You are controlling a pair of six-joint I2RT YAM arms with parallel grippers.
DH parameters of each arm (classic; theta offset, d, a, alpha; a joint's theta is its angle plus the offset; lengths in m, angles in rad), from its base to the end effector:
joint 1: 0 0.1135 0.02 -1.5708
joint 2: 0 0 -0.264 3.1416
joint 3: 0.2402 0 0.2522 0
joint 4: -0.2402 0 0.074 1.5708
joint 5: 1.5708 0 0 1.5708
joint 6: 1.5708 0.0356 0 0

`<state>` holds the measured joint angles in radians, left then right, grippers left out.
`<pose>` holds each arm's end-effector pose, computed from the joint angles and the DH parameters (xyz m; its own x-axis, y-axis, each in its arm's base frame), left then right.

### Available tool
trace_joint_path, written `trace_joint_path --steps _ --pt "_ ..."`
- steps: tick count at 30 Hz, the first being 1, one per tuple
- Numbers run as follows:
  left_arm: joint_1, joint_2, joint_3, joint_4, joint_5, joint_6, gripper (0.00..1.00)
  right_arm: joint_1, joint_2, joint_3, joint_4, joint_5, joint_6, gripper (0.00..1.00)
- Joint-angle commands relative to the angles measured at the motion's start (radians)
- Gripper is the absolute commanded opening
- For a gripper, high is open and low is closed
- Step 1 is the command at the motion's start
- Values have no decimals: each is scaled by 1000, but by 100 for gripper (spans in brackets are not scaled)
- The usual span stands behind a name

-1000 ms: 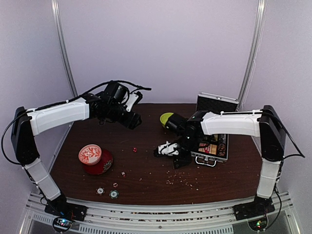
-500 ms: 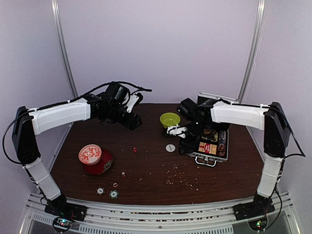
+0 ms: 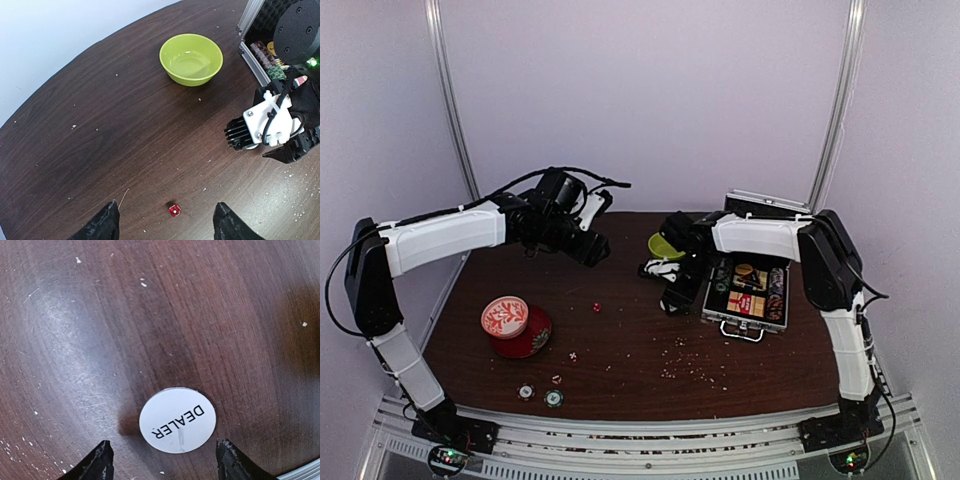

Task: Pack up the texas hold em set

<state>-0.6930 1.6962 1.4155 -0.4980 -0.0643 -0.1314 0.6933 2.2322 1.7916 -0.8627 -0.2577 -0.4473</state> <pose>0.2961 -0.2429 0.2883 -0.6146 0.3404 -0.7116 0.5264 0.8489 -0.0485 0.3464 0.2997 0.1671 -0.3791 -0.8588 -0.3446 -0.9247 0.3652 0.1073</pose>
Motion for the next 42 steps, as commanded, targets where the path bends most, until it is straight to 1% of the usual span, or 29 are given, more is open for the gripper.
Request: trace_joint_path --steps 1,16,27,35,42 --pt "1 -27 8 18 -5 -4 66 -8 18 28 8 -2 34 71" --pt "0 -22 8 15 4 -1 66 -24 78 65 14 -27 50 70" --pt "1 -18 11 12 10 1 65 -25 90 60 -28 1 43 57" --pt "1 -13 11 8 15 3 65 -23 99 60 -33 -31 39 45" --pt "0 -10 13 7 13 5 66 -24 55 62 -32 -20 44 43"
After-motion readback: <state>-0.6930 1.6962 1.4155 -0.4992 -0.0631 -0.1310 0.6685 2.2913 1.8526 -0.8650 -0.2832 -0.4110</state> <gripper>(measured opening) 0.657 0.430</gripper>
